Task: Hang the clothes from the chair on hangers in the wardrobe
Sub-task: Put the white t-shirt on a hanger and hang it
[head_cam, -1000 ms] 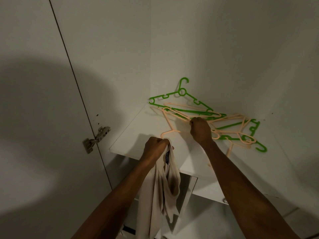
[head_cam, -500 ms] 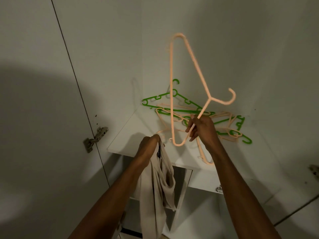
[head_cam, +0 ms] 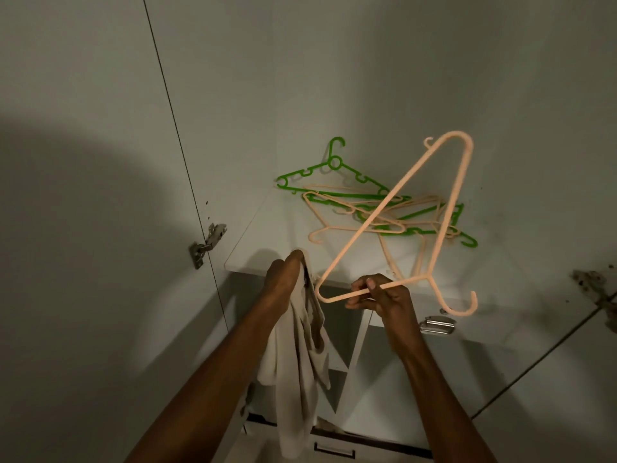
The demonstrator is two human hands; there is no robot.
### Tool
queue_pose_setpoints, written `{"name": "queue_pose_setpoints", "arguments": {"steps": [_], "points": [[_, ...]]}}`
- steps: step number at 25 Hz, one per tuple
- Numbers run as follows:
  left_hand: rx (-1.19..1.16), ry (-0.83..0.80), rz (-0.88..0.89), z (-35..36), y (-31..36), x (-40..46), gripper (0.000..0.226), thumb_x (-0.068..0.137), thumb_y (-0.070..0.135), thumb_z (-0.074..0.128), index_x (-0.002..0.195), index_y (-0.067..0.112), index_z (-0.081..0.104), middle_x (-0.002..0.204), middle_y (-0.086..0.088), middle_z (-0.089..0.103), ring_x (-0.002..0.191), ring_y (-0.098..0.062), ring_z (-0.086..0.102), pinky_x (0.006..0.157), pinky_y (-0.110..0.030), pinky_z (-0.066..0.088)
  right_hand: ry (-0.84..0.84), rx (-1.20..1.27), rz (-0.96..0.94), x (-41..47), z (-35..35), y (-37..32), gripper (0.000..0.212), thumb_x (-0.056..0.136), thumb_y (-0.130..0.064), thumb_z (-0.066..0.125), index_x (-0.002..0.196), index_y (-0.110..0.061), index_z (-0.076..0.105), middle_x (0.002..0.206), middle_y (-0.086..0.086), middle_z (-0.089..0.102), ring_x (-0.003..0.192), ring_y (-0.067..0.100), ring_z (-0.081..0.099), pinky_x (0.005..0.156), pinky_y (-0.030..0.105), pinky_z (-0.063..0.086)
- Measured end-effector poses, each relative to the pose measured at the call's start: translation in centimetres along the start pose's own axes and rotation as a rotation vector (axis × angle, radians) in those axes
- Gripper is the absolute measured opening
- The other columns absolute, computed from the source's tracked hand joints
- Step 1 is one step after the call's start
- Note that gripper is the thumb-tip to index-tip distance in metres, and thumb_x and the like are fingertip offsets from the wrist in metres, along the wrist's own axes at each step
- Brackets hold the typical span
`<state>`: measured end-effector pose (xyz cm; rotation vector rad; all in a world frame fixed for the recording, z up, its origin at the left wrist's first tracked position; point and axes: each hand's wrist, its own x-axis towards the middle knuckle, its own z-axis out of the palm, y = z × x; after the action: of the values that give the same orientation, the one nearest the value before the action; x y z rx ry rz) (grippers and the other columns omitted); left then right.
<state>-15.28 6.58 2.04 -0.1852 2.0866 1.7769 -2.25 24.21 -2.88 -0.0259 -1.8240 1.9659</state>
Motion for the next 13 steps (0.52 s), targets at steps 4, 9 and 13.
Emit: {"name": "queue_pose_setpoints", "arguments": {"steps": [4, 9, 13], "points": [[-0.019, -0.021, -0.012, -1.5, -1.3, -1.0, 0.048, 0.091, 0.044, 0.050, 0.110, 0.001, 0.061, 0.097, -0.009, 0.065, 0.076, -0.022, 0.059, 0.066, -0.032, 0.045, 0.033, 0.024, -0.022, -2.6, 1.0, -0.3, 0.028, 0.105, -0.006, 0.046, 0.104, 0.013, 0.066, 0.088, 0.032, 0.070, 0.084, 0.050, 0.070, 0.079, 0.047, 0.061], [0.038, -0.079, 0.004, -2.6, -1.7, -2.5, 0.033, 0.080, 0.023, 0.059, 0.091, -0.005, 0.071, 0.068, -0.008, 0.067, 0.059, -0.021, 0.063, 0.061, -0.028, 0.050, -0.005, 0.061, 0.002, -4.9, 3.8, 1.5, 0.028, 0.103, -0.009, 0.049, 0.105, 0.011, 0.069, 0.090, 0.031, 0.071, 0.086, 0.048, 0.071, 0.083, 0.051, 0.061], [0.004, -0.083, 0.024, -3.8, -1.4, -3.5, 0.030, 0.083, 0.034, 0.069, 0.088, 0.004, 0.071, 0.082, -0.006, 0.065, 0.077, -0.021, 0.059, 0.066, -0.029, 0.044, -0.029, 0.067, 0.044, -5.6, 5.2, 3.0, 0.029, 0.101, -0.011, 0.051, 0.106, 0.012, 0.069, 0.092, 0.032, 0.070, 0.088, 0.045, 0.072, 0.082, 0.042, 0.061]]}}
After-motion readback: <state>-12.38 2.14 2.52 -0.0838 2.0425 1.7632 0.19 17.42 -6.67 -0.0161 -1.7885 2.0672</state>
